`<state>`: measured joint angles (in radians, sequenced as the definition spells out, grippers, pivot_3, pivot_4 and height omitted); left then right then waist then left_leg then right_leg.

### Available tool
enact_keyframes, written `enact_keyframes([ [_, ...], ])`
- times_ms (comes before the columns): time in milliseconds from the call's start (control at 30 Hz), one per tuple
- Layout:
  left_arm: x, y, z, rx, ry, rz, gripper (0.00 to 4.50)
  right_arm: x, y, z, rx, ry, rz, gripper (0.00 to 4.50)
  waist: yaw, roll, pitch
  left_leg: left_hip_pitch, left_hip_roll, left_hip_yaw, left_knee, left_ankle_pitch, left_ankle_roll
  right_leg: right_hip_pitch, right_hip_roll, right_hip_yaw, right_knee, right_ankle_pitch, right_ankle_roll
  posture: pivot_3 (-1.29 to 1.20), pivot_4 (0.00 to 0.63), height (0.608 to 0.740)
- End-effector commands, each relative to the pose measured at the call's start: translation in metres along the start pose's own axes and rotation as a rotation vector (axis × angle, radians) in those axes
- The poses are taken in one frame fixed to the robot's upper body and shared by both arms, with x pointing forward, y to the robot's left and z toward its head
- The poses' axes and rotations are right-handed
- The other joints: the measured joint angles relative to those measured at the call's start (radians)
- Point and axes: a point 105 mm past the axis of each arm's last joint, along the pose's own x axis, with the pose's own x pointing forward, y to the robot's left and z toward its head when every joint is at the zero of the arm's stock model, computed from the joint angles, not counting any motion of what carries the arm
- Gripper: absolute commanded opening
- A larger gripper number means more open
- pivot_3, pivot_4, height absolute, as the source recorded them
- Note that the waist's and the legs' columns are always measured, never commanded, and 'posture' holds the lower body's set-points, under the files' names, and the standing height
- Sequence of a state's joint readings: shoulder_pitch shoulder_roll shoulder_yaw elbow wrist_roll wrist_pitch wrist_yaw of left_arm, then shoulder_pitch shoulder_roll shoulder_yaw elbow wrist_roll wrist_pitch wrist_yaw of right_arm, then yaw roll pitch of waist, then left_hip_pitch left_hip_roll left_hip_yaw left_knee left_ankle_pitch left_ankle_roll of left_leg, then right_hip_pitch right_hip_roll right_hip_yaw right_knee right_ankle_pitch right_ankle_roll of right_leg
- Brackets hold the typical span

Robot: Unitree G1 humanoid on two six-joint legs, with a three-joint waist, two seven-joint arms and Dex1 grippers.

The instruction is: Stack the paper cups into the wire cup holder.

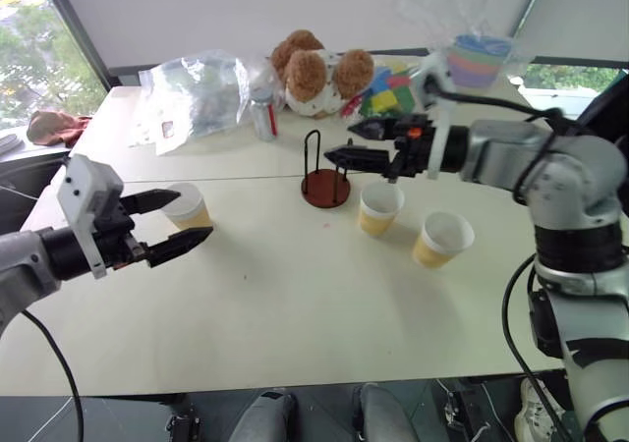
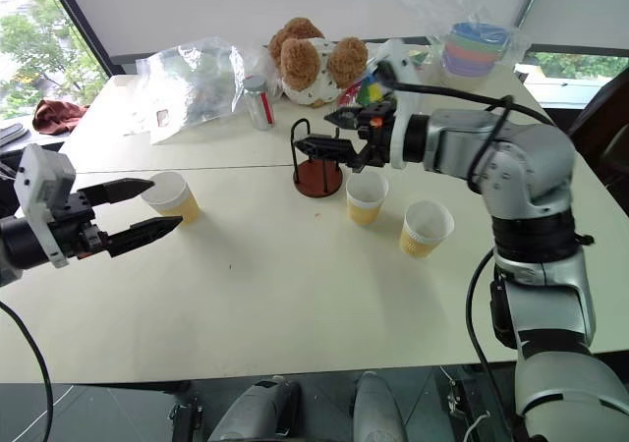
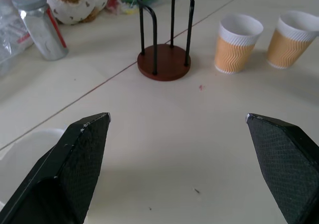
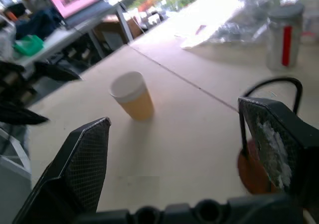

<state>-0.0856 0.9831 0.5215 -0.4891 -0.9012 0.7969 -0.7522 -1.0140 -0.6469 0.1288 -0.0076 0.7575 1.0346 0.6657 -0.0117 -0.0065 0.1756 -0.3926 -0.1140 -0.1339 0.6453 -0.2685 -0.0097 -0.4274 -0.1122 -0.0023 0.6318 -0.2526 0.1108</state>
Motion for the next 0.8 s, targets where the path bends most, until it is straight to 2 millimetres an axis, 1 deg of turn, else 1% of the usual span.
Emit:
enact_keyframes([
  [33, 0.001, 0.003, -0.002, 0.024, -0.001, 0.028, 4.50, 0.010, -0.010, 0.003, -0.086, 0.050, -0.028, 4.46, -0.005, 0.001, 0.000, 0.000, 0.000, 0.000, 0.000, 0.000, 0.000, 0.000, 0.000, 0.000, 0.000, 0.000, 0.000, 0.00, 0.150, 0.740],
  [167, 0.004, 0.000, -0.011, 0.031, 0.004, 0.044, 4.50, 0.018, -0.018, -0.001, -0.097, 0.097, -0.043, 4.46, -0.007, 0.001, 0.001, 0.000, 0.000, 0.002, 0.000, 0.000, 0.000, -0.001, 0.000, 0.001, 0.000, 0.000, 0.000, 0.00, 0.150, 0.740],
  [267, 0.004, -0.002, -0.015, 0.026, -0.003, 0.056, 4.50, 0.024, -0.019, -0.005, -0.098, 0.131, -0.038, 4.46, -0.004, 0.001, 0.001, 0.000, 0.001, 0.001, 0.000, 0.000, -0.001, -0.002, 0.001, 0.001, 0.000, 0.000, 0.000, 0.00, 0.150, 0.740],
  [433, 0.007, -0.003, -0.015, 0.033, -0.021, 0.071, 4.50, 0.031, -0.026, -0.016, -0.101, 0.190, -0.061, 4.46, -0.001, 0.001, 0.001, 0.000, 0.000, 0.001, 0.000, 0.000, -0.001, -0.001, 0.000, 0.001, 0.000, 0.000, 0.000, 0.00, 0.150, 0.740],
  [567, 0.008, -0.004, -0.018, 0.037, -0.022, 0.082, 4.50, 0.033, -0.033, -0.021, -0.102, 0.211, -0.087, 4.46, -0.002, 0.001, 0.001, 0.000, 0.000, 0.001, 0.000, 0.000, -0.001, -0.001, 0.000, 0.001, 0.000, 0.000, 0.000, 0.00, 0.150, 0.740],
  [733, 0.008, -0.003, -0.019, 0.042, -0.023, 0.092, 4.50, 0.030, -0.039, -0.016, -0.093, 0.192, -0.105, 4.46, -0.004, 0.001, 0.001, 0.000, 0.000, 0.001, 0.000, 0.000, -0.001, -0.001, 0.000, 0.001, 0.000, 0.000, 0.000, 0.00, 0.150, 0.740],
  [800, 0.008, -0.002, -0.020, 0.042, -0.024, 0.097, 4.50, 0.030, -0.040, -0.017, -0.092, 0.194, -0.107, 4.46, -0.004, 0.001, 0.001, 0.000, 0.000, 0.001, 0.000, 0.000, -0.001, -0.002, 0.000, 0.001, 0.001, 0.000, 0.000, 0.00, 0.150, 0.740],
])
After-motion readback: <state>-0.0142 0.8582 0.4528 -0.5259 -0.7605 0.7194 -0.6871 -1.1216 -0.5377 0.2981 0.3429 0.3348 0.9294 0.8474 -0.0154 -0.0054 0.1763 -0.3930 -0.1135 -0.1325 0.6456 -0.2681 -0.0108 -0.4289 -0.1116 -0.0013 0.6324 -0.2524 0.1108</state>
